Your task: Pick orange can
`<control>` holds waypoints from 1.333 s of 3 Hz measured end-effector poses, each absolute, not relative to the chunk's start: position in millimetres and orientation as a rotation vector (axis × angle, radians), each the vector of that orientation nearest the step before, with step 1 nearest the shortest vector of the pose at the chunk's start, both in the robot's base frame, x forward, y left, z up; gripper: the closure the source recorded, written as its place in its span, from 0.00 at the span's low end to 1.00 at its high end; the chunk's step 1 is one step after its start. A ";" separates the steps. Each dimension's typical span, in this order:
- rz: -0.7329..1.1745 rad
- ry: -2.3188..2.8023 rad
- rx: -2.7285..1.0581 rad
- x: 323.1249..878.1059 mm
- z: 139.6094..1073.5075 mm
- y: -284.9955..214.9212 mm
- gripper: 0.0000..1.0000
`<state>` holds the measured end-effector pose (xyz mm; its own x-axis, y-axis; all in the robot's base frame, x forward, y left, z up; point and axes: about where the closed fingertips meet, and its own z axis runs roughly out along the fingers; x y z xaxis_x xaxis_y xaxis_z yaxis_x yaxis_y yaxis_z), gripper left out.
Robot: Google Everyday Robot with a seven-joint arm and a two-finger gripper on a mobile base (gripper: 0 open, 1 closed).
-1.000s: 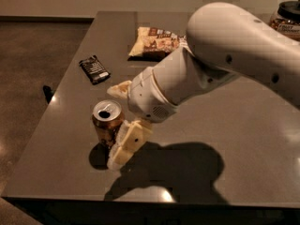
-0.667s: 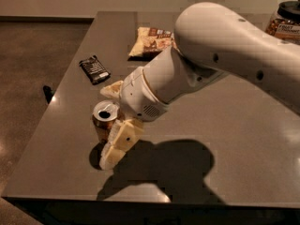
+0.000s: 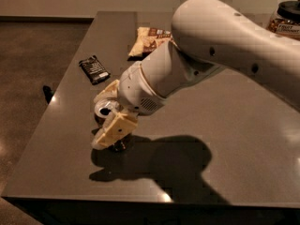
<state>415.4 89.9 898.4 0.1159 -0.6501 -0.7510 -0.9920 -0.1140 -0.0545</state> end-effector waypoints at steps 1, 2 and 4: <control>0.758 1.584 -1.813 426.3 915.4 84.3 0.72; 0.710 1.577 -1.801 440.4 943.1 76.6 0.95; 0.642 1.560 -1.761 463.3 992.8 62.1 1.00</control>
Offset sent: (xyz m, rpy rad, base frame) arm 0.0467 -0.0270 0.0787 0.0075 -0.0982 -0.0651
